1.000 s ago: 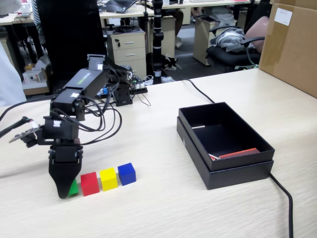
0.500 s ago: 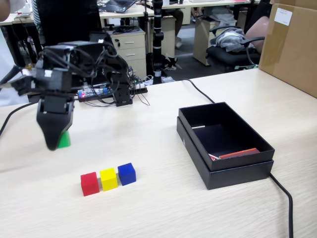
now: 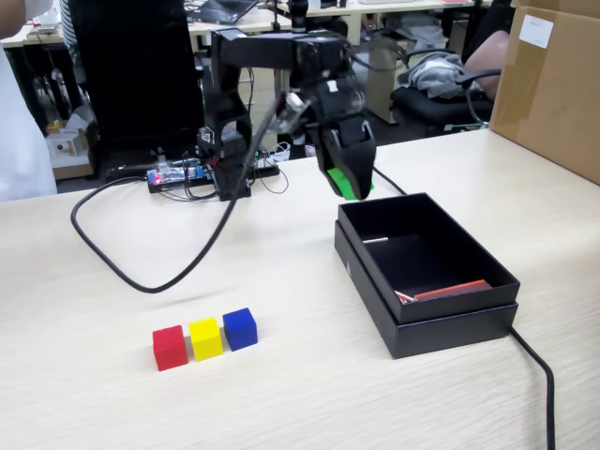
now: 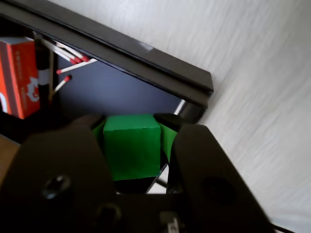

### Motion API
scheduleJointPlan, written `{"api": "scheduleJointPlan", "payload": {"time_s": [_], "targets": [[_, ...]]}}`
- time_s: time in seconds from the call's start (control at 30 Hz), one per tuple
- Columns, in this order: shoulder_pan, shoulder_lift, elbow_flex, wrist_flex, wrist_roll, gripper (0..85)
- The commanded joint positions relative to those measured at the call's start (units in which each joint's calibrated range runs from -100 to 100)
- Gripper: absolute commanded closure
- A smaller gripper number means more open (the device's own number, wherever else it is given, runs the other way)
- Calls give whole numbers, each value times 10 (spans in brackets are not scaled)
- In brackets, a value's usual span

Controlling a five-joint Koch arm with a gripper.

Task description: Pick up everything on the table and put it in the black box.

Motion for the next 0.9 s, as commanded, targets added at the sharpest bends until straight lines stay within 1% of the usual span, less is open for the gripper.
{"api": "scheduleJointPlan", "payload": {"time_s": [0.0, 0.13, 0.37, 0.4, 0.47, 0.5, 0.57, 0.63, 0.7, 0.77, 0.87], "targets": [[10, 115, 143, 1, 14, 781], [21, 259, 269, -12, 21, 781], [41, 379, 321, -19, 35, 770], [43, 387, 323, -28, 36, 712], [48, 404, 312, -43, 38, 528], [47, 404, 311, -43, 38, 519], [46, 370, 289, -43, 39, 432], [41, 318, 272, -43, 39, 399], [27, 220, 238, -43, 38, 391], [4, 109, 212, -43, 21, 392], [-59, -3, 176, -43, -21, 392]]}}
